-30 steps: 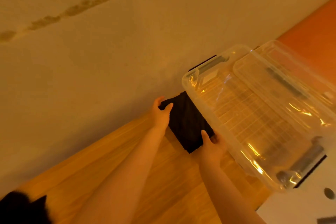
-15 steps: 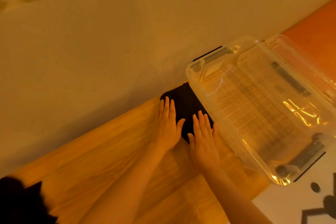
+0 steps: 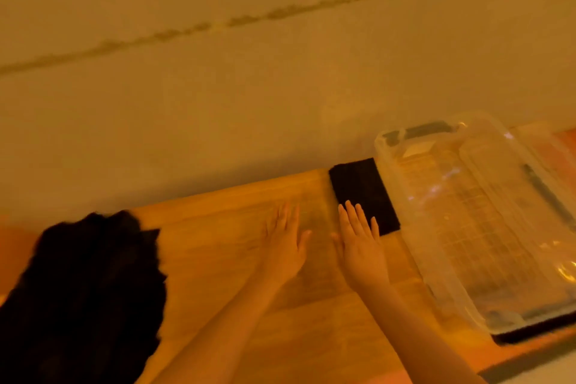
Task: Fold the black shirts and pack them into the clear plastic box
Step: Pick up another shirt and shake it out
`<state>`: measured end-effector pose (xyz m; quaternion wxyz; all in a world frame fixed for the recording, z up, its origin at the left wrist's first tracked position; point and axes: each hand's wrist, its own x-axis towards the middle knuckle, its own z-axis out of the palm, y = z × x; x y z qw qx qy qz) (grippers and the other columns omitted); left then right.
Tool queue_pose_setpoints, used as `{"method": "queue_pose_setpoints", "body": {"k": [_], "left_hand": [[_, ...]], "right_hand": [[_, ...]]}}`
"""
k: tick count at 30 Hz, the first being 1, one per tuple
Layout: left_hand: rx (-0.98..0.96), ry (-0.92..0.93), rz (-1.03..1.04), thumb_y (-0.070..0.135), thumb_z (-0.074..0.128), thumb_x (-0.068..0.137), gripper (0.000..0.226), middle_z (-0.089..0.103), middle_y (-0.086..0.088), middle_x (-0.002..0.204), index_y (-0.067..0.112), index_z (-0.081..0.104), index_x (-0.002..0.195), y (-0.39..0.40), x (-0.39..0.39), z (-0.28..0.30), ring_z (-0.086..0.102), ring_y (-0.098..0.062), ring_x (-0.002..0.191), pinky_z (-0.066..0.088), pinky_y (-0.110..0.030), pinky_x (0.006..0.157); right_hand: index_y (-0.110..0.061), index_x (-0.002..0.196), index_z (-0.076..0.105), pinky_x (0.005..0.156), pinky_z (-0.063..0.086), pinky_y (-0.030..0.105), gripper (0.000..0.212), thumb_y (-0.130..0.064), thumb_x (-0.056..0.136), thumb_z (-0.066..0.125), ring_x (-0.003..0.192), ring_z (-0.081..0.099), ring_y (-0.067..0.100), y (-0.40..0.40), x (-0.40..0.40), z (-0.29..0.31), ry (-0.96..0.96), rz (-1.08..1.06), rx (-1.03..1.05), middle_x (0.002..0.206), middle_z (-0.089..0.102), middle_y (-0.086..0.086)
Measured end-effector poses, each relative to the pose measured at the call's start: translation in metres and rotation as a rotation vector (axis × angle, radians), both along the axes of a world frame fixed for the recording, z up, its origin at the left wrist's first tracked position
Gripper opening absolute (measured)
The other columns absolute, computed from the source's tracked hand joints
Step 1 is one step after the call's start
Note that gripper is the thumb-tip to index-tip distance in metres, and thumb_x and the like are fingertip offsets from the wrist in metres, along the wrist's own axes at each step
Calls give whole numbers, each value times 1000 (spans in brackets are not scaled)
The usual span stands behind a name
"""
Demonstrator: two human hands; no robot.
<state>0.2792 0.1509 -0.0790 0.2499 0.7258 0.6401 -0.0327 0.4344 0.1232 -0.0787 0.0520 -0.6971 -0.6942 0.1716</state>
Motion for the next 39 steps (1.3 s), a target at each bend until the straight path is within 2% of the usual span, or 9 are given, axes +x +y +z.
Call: {"method": "queue_pose_setpoints", "body": {"k": [4, 8, 12, 15, 17, 20, 24, 33, 39], "left_hand": [[169, 49, 226, 62, -22, 78, 94, 7, -10, 155, 12, 16, 148, -71, -77, 16, 9, -31, 144, 7, -48, 115], [128, 241, 394, 53, -20, 76, 82, -9, -6, 157, 18, -7, 149, -130, -138, 37, -11, -26, 144, -10, -42, 113], [158, 297, 514, 51, -1, 92, 68, -2, -9, 157, 16, 5, 150, -159, -181, 46, -7, -28, 145, -2, -46, 115], [230, 263, 617, 55, -2, 83, 82, 19, -12, 154, 11, 27, 146, -170, -217, 48, 12, -32, 143, 11, -50, 114], [231, 218, 678, 57, -5, 79, 87, 15, -11, 156, 11, 23, 147, -173, -244, 47, 7, -30, 144, 6, -48, 115], [241, 170, 760, 61, -6, 78, 89, 10, -9, 157, 10, 16, 149, -178, -293, 42, 1, -27, 145, 2, -46, 115], [204, 144, 821, 55, 22, 96, 69, 13, -8, 156, 9, 18, 148, -182, -356, 24, 2, -25, 145, 4, -44, 116], [347, -415, 1097, 19, 60, 90, 23, 62, 0, 123, 13, 68, 110, -184, -403, 5, 53, -17, 119, 36, -19, 95], [289, -617, 1271, 20, 66, 85, 32, 62, 1, 113, 13, 62, 116, -188, -411, 12, 61, -16, 103, 41, -16, 79]], "right_hand": [[-12, 148, 15, 111, -2, 35, 109, -63, 67, -39, 143, 3, 21, -12, -55, 9, -1, 273, -22, 155, 13, 6], [-18, 149, 0, 114, -7, 34, 126, -64, 44, -52, 144, -8, 18, -23, -125, 25, -43, 536, -89, 157, -4, 1], [-16, 149, -1, 114, -8, 34, 59, -46, 98, 5, 144, -9, 17, -35, -187, 44, -59, 685, -104, 157, -5, 2], [-17, 149, 1, 116, -5, 35, 62, -47, 95, 3, 145, -6, 17, -40, -225, 52, -73, 781, -96, 158, -2, 2], [-18, 150, 4, 116, -2, 35, 72, -54, 88, -2, 145, -4, 17, -39, -251, 56, -75, 843, -107, 158, 0, 2], [-18, 150, 5, 116, -1, 34, 61, -44, 99, 26, 145, -5, 15, -34, -297, 56, -80, 915, -143, 158, 0, -1], [-19, 150, 8, 116, 0, 34, 61, -40, 99, 33, 145, -3, 15, -29, -362, 53, -72, 1021, -122, 158, 3, -2], [-22, 147, 25, 116, 1, 37, 55, -31, 96, 46, 145, 4, 14, -6, -458, 33, -140, 1201, -113, 156, 17, -3], [-13, 118, 64, 109, 17, 20, 28, -14, 96, 47, 134, 38, 14, -5, -461, 31, 173, 976, -108, 132, 56, 2]]}}
